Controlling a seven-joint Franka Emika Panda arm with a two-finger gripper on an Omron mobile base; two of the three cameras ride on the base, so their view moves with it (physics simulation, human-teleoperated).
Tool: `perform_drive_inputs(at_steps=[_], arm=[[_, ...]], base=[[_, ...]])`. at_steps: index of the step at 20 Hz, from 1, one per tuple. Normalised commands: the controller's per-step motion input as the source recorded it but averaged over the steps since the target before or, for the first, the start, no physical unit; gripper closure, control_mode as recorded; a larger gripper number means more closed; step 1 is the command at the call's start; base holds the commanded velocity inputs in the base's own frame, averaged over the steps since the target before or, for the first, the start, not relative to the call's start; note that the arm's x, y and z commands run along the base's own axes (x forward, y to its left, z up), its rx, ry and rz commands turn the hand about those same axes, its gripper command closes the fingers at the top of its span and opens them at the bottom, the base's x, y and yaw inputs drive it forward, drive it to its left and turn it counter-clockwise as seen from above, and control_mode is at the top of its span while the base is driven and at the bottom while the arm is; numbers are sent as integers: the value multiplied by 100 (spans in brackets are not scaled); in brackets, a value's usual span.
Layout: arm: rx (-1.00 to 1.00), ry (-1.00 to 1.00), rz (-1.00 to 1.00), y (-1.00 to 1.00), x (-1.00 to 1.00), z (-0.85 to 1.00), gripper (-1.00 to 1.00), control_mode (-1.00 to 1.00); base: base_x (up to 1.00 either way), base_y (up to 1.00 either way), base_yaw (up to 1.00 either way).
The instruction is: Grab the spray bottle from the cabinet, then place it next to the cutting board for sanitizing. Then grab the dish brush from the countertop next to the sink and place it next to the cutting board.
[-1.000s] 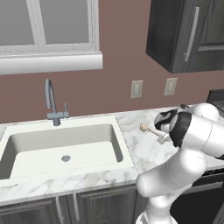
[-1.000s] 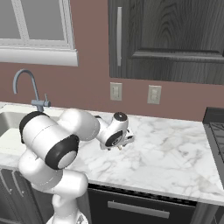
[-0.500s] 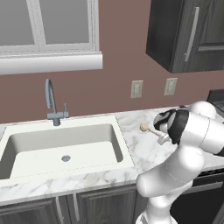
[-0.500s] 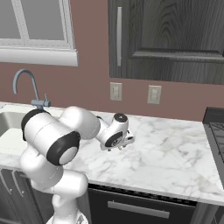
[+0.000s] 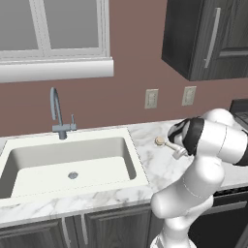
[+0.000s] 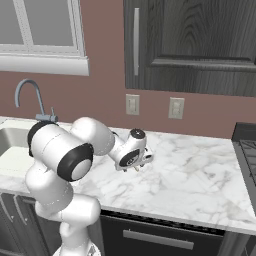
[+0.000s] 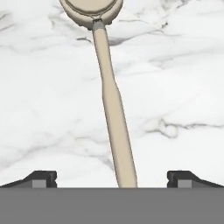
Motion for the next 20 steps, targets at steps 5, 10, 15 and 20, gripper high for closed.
perform_drive_inputs(at_steps=[5,10,15,20], arm=[[0,0,3,0,22,0,-100,-100],[0,0,4,0,24,-3,-100,-100],[0,0,4,0,20,-8,-100,-100],[0,0,5,0,8,-17,100,-100]], base=[[0,0,0],[0,0,0],[0,0,0],[0,0,0]])
